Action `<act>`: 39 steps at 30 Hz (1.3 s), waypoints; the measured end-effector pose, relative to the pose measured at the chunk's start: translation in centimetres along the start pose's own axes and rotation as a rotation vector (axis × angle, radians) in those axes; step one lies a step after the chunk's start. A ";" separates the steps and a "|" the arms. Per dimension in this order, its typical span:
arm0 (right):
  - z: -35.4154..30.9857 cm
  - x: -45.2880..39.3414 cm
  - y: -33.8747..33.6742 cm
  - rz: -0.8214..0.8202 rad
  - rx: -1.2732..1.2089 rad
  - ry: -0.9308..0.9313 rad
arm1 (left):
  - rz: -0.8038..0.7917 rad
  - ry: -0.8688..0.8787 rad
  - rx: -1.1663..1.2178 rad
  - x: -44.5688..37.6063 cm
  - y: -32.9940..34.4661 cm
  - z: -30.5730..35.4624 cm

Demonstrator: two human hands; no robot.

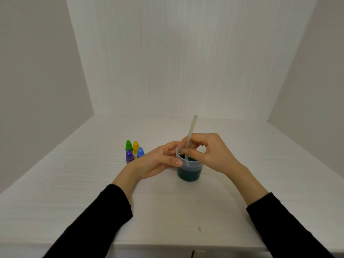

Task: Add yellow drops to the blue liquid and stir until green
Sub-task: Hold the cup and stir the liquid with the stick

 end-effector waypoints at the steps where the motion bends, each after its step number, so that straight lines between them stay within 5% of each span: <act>1: 0.1 0.0 0.1 0.012 -0.014 0.007 | -0.002 0.001 0.002 0.0 0.0 0.0; 17: 0.3 -0.3 -0.8 0.064 0.331 0.000 | -0.010 -0.016 0.028 0.0 0.1 0.1; 31: -0.1 0.1 0.0 0.017 -0.016 -0.044 | -0.006 0.003 0.005 0.1 0.1 0.1; 39: 0.6 -0.5 0.4 0.043 0.092 0.015 | -0.013 0.003 0.026 -0.1 0.1 0.1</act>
Point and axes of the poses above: each hand's wrist, its own x-axis away from the middle knuckle, its own y-axis out of the palm, z = x × y, the point moved 3 cm from there along -x, towards the middle knuckle, and after that the axes turned 4 degrees about -y, right-handed, at the moved point
